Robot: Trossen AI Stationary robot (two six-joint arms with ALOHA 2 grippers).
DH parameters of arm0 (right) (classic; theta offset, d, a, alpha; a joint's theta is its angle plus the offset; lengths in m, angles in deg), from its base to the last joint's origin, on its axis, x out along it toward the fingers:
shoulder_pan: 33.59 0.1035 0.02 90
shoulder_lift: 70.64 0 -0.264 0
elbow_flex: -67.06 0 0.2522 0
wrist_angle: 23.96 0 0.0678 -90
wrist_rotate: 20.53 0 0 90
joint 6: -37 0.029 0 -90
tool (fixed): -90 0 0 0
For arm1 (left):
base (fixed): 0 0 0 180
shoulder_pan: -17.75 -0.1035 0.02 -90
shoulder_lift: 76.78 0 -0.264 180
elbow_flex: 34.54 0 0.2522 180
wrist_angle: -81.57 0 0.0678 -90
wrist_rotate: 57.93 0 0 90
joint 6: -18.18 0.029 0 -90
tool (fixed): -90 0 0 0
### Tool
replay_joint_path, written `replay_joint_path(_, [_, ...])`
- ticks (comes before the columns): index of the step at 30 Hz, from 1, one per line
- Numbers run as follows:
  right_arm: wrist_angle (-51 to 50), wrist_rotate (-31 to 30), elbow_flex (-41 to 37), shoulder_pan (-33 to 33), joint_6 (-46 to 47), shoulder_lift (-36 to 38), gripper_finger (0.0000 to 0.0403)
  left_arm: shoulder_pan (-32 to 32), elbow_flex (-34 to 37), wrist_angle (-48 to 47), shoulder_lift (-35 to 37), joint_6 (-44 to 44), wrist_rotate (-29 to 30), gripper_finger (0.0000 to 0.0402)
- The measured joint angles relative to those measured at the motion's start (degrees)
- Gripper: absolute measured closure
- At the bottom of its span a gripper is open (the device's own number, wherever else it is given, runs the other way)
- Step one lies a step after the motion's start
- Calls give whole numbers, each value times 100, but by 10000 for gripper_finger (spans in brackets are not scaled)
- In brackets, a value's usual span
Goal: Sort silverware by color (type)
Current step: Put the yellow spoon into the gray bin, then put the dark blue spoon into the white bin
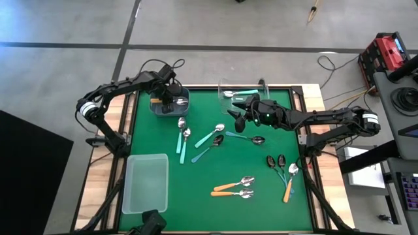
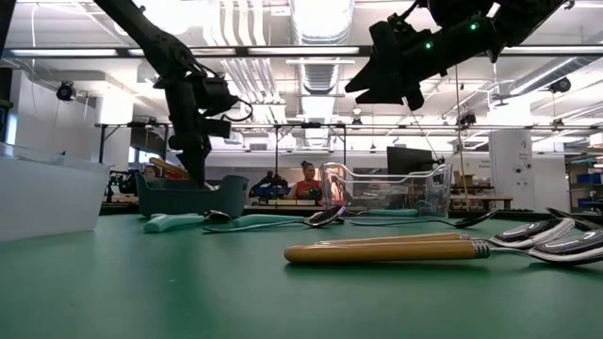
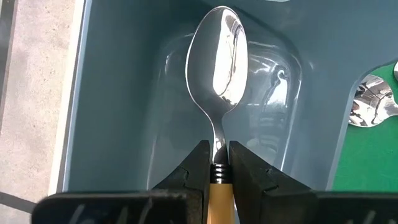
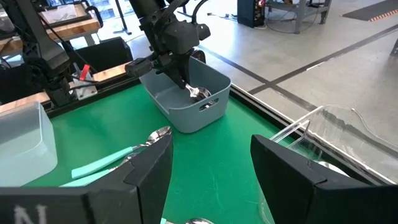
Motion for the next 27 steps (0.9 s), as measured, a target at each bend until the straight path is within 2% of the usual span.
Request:
replay_joint_path(11, [-1,-1,0,0,0,0,195,-22,0,4,0,0,1,339])
replay_joint_path(23, [2,0,0,0,0,0,195,-31,0,8,4,-29,4,336])
replay_joint_path(27, [-4,0,0,0,-3,0,195,-23,-69,-135,57,-262,295,336])
